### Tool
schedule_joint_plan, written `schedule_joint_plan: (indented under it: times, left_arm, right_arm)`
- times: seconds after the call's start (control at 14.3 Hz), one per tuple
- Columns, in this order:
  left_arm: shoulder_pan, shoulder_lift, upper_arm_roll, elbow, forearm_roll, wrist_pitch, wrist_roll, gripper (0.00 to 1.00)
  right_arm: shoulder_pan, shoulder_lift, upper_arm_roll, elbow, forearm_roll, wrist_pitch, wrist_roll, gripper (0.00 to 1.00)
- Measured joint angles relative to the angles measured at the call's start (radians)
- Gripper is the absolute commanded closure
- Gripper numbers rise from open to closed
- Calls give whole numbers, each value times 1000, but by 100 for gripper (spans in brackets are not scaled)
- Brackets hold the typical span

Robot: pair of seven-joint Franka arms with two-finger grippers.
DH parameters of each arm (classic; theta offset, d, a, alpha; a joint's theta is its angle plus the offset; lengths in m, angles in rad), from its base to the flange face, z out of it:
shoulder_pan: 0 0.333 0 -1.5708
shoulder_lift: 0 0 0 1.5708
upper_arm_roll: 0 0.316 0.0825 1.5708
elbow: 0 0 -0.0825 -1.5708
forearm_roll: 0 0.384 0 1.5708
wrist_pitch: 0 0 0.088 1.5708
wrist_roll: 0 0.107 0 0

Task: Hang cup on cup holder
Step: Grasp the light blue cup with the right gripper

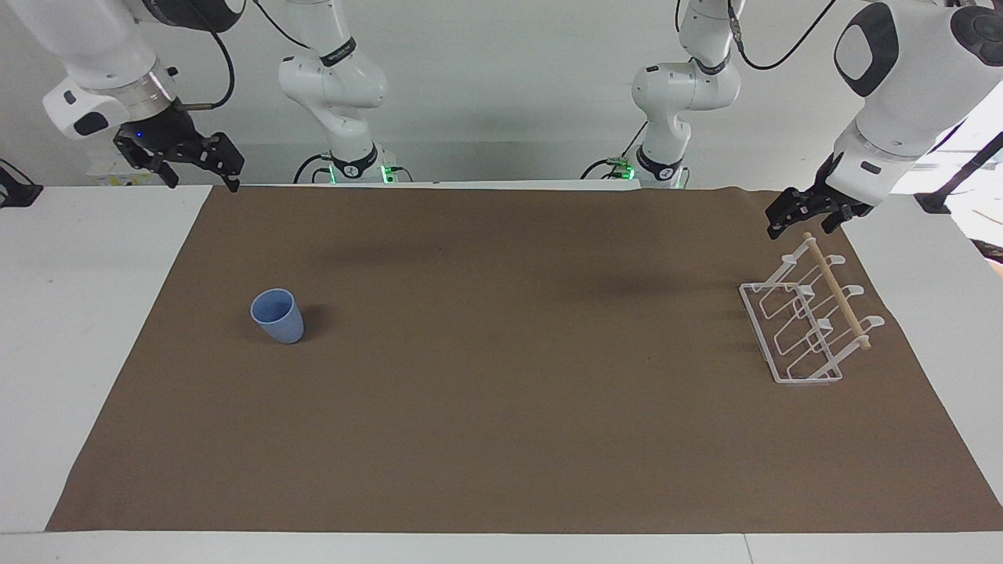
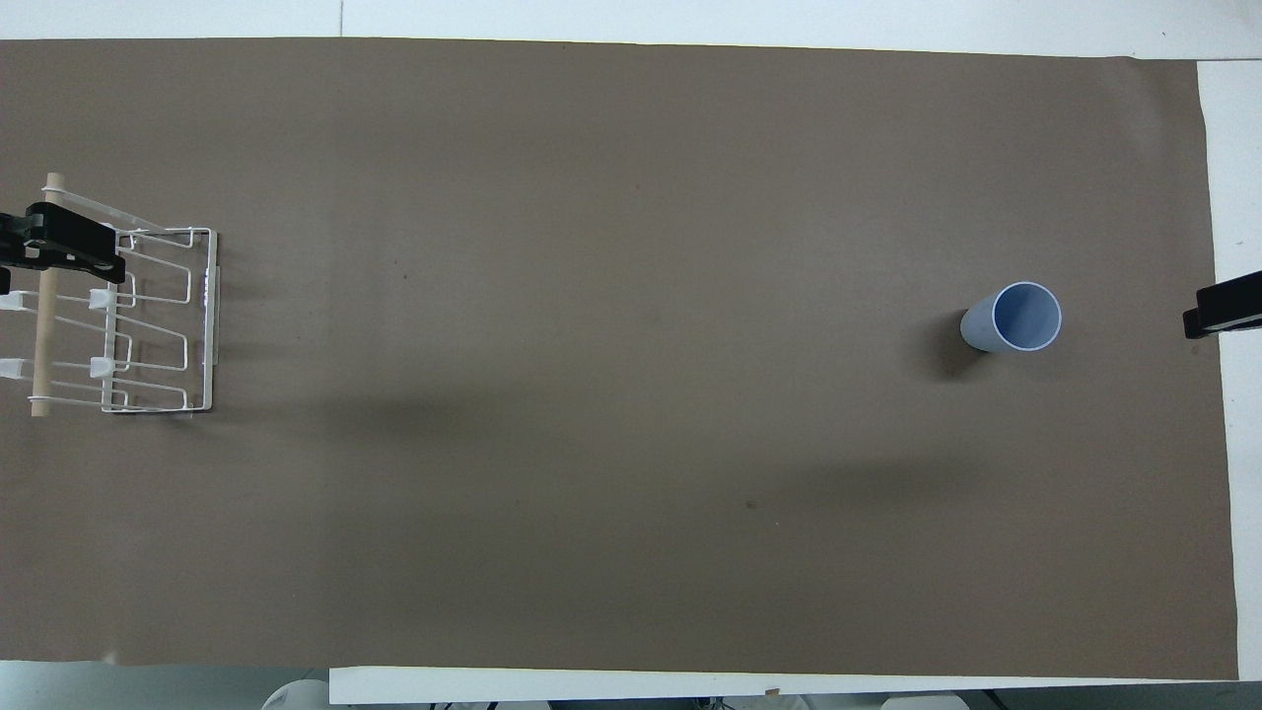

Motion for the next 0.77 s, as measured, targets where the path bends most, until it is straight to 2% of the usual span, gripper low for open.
schedule_joint_plan:
  times: [0.21,0.56,0.77]
  left_arm:
    - [5,-2,1,0,0,-5,0,0]
    - [16,-2,1,-2,0,-9,0,0]
    - [23,-2,1,-3,0,-9,0,0]
  right_arm:
    - [1,13,1,-52,0,75,-25,0]
    - [-1,85,1,-243,0,337,-32,1]
    - [-17,123,-1,-341,0,468,-79,8]
